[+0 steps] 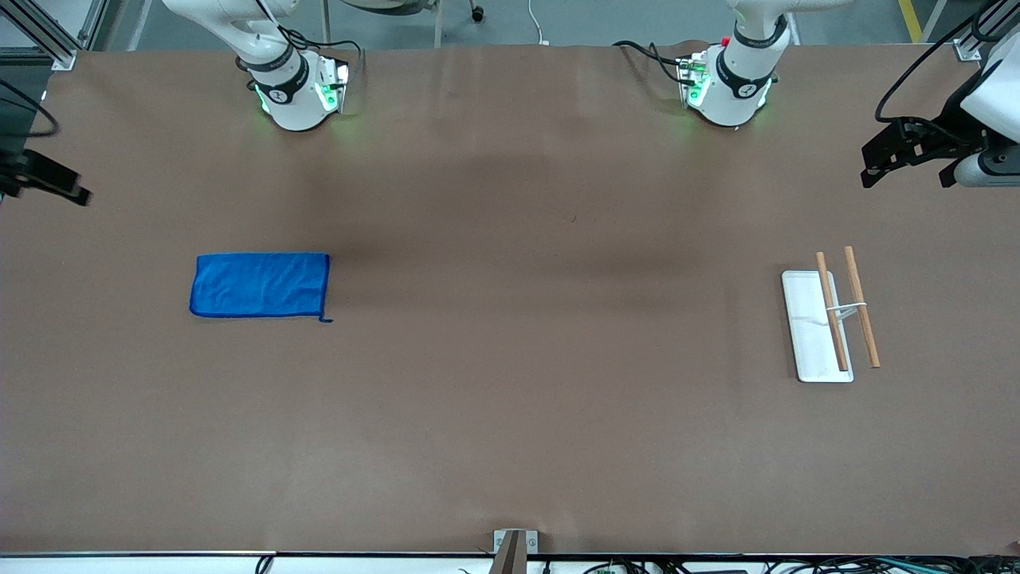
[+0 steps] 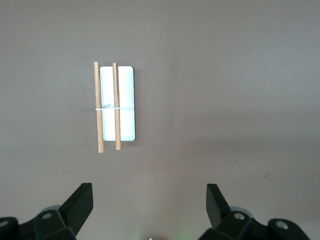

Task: Right arm passes towel to left arm to hang
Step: 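Move the right gripper down over the blue towel's edge, then close the right gripper on the blue towel's edge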

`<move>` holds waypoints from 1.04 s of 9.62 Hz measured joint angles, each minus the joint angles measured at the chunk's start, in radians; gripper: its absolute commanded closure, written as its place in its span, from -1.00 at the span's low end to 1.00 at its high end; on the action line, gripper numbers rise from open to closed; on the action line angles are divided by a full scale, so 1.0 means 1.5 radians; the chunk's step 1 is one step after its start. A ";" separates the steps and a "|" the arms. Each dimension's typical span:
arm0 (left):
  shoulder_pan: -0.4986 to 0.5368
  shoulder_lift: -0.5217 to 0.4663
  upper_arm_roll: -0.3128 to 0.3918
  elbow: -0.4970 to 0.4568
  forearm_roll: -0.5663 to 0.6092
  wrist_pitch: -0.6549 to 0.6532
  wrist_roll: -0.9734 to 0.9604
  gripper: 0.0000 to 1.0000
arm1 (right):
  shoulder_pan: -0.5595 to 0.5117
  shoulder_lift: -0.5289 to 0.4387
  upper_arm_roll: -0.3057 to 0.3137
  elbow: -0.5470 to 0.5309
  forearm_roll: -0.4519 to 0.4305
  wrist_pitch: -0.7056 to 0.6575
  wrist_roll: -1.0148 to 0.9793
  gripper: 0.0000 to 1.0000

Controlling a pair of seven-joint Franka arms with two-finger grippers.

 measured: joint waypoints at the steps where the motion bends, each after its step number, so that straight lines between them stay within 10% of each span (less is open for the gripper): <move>1: -0.001 0.000 0.000 0.000 0.000 0.000 0.000 -1.00 | 0.004 0.007 0.009 -0.067 0.000 0.071 -0.004 -1.00; 6: -0.002 0.001 -0.002 0.000 0.000 0.000 0.000 -1.00 | -0.002 0.041 0.008 -0.456 -0.002 0.559 -0.084 -1.00; 10: -0.004 0.001 -0.004 0.001 0.000 0.000 0.000 -1.00 | -0.013 0.167 0.003 -0.570 -0.002 0.834 -0.129 -0.94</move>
